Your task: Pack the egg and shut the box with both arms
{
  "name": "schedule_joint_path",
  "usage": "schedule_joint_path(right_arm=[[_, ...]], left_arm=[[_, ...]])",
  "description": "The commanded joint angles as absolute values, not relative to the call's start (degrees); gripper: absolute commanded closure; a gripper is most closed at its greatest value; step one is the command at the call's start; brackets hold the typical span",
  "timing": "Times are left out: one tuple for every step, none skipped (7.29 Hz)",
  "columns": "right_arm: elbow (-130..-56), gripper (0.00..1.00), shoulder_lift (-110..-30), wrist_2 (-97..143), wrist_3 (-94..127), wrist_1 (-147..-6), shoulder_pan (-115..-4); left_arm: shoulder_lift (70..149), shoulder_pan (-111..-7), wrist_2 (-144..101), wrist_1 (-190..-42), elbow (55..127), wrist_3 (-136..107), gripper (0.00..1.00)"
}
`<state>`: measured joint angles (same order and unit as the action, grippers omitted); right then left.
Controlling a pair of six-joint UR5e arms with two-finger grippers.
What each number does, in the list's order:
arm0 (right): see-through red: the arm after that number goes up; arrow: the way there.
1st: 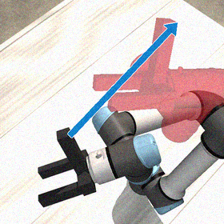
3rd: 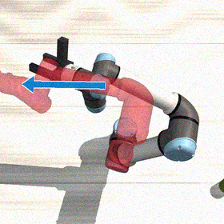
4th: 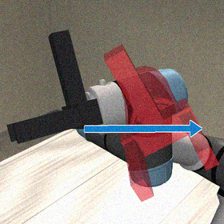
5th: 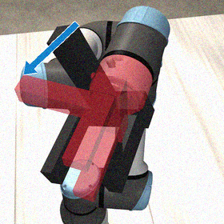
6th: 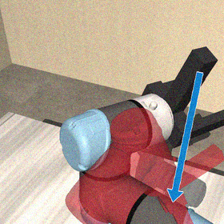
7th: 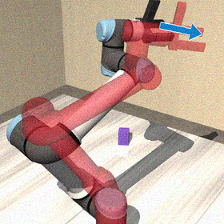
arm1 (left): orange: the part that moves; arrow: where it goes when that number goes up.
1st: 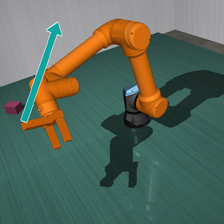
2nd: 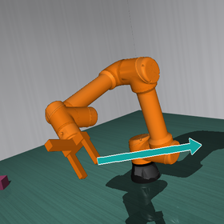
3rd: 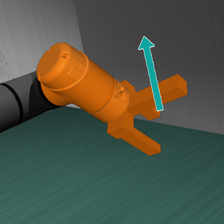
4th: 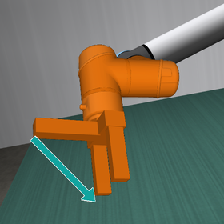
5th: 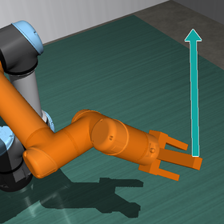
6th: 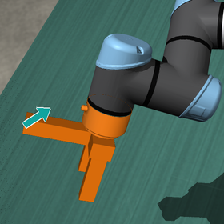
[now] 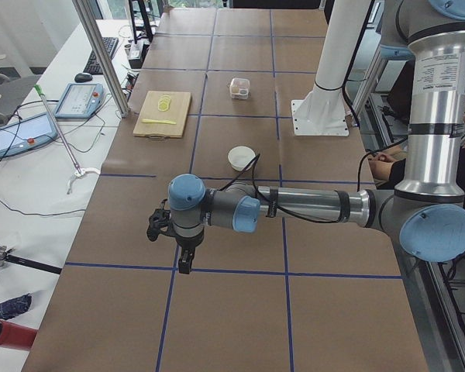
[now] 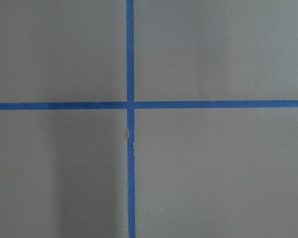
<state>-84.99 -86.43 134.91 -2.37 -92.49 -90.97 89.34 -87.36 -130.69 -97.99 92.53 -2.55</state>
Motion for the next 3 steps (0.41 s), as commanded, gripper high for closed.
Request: schedule_joint_path(right_arm=[[-85.0, 0.00, -86.4, 134.9, -2.4, -92.5, -91.0], [-85.0, 0.00, -86.4, 134.9, -2.4, -92.5, -91.0], [-85.1, 0.00, -86.4, 135.0, -2.2, -92.5, -91.0]], left_arm=[[89.4, -87.4, -130.7, -98.1, 92.5, -2.5, 0.00], [89.4, -87.4, -130.7, -98.1, 92.5, -2.5, 0.00], [89.3, -87.4, -130.7, -98.9, 92.3, -2.5, 0.00]])
